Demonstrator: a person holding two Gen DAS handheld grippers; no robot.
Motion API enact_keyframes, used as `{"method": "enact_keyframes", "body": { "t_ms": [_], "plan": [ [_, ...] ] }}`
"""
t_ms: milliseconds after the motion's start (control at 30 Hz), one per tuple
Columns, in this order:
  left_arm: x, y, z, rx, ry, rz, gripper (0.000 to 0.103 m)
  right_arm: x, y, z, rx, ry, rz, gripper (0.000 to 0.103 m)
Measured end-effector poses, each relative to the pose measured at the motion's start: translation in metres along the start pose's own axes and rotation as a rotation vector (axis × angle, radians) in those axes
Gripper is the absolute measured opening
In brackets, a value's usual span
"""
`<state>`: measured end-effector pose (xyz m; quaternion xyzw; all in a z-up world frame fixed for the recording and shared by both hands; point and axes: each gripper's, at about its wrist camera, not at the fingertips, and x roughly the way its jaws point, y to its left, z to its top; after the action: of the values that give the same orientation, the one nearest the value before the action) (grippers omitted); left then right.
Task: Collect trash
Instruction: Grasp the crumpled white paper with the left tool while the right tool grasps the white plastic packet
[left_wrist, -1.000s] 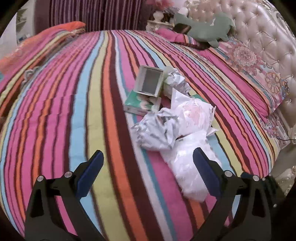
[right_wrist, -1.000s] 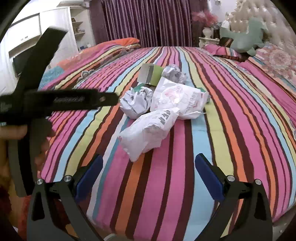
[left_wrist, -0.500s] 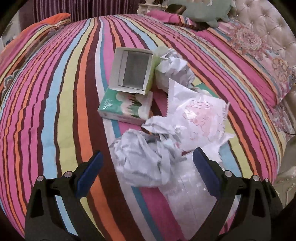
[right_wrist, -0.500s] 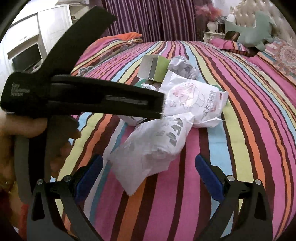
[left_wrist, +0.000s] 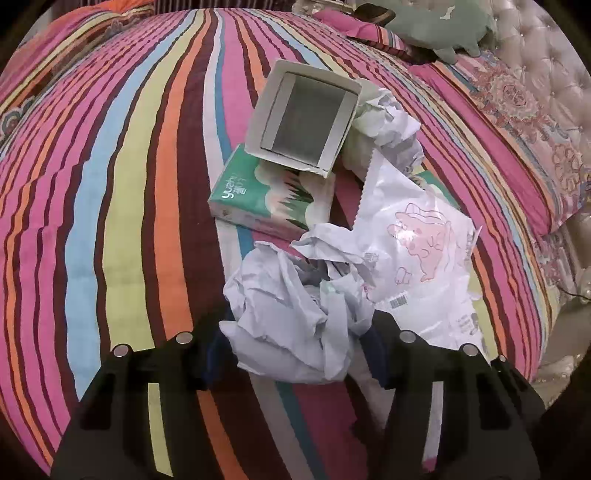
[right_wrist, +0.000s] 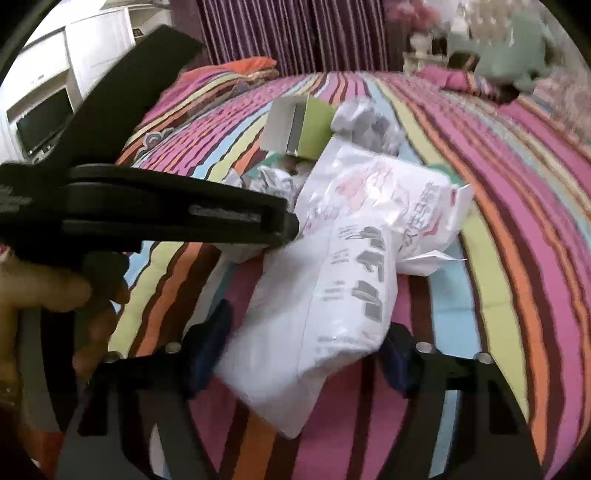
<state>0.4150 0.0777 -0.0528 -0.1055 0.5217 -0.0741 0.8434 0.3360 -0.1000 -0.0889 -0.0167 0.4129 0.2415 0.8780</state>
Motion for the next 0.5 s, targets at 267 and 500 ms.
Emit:
{"method": "enact_keyframes", "body": {
  "t_ms": [267, 500],
  "plan": [
    [-0.015, 0.014, -0.024, -0.037, -0.043, -0.003, 0.058, -0.022, -0.017, -0.007, 0.046, -0.025, 0.000, 0.055],
    [-0.031, 0.022, -0.048, -0.091, -0.066, -0.074, 0.058, -0.037, -0.036, -0.018, 0.105, -0.024, 0.001, 0.053]
  ]
}}
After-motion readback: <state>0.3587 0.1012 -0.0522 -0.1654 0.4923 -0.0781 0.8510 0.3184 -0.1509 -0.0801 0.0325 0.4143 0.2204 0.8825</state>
